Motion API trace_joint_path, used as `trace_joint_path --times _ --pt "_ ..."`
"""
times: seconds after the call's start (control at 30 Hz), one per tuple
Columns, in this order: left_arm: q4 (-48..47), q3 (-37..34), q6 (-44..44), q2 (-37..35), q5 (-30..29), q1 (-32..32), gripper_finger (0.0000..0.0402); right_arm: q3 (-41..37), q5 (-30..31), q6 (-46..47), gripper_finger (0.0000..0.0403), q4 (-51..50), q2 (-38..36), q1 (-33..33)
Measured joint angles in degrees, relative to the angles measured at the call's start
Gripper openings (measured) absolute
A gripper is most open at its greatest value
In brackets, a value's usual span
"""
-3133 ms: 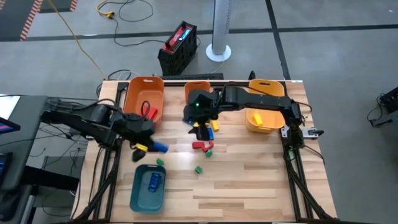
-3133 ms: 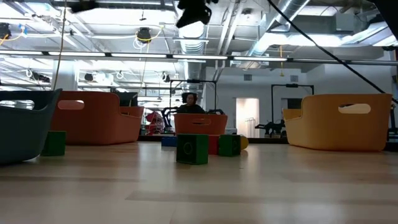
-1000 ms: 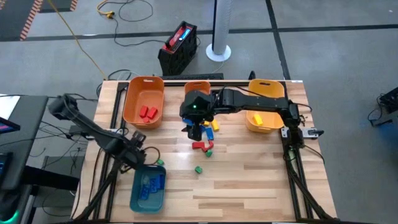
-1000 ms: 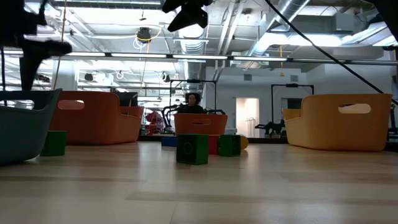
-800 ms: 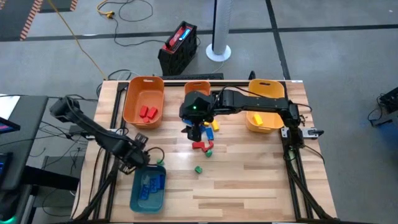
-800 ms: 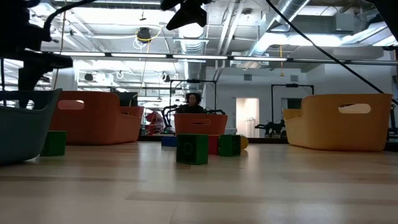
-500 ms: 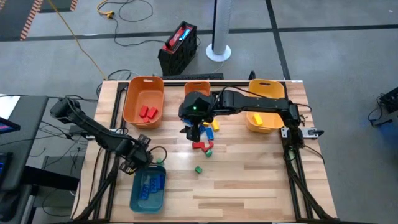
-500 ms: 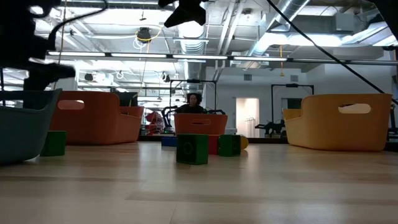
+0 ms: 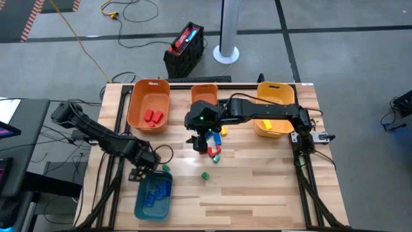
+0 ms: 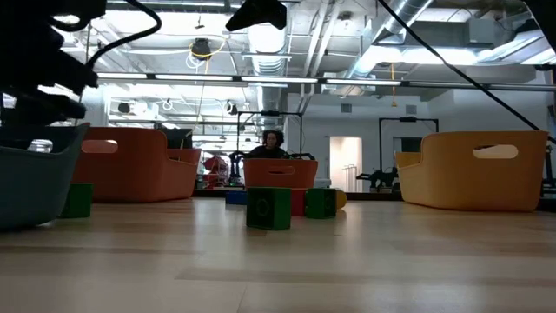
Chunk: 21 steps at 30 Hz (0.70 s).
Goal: Sort blocks
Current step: Put the green game piece into the right orange bin
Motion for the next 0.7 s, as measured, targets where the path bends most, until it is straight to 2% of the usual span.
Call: trace_joint_path --times 0.1,0.4,0.57,0.7 --pt "-0.2 0.1 -9.7 0.0 -0.1 0.9 0.0256 0.0 0.1 0.0 0.0282 0.1 0.0 0.0" --pt "0.8 -3.3 -27.8 0.0 -0.2 1.0 0.0252 0.0 0.2 -0.5 0.0282 0.1 0.0 -0.1" --pt "6.1 -6.2 -32.9 -0.6 0.3 1.0 0.0251 0.0 0.2 -0.6 0.0282 0.1 0.0 -0.1" --pt "8.5 -6.5 -33.8 -0.5 -1.8 1.0 0.0251 0.0 0.2 -1.0 0.0282 0.1 0.0 -0.1"
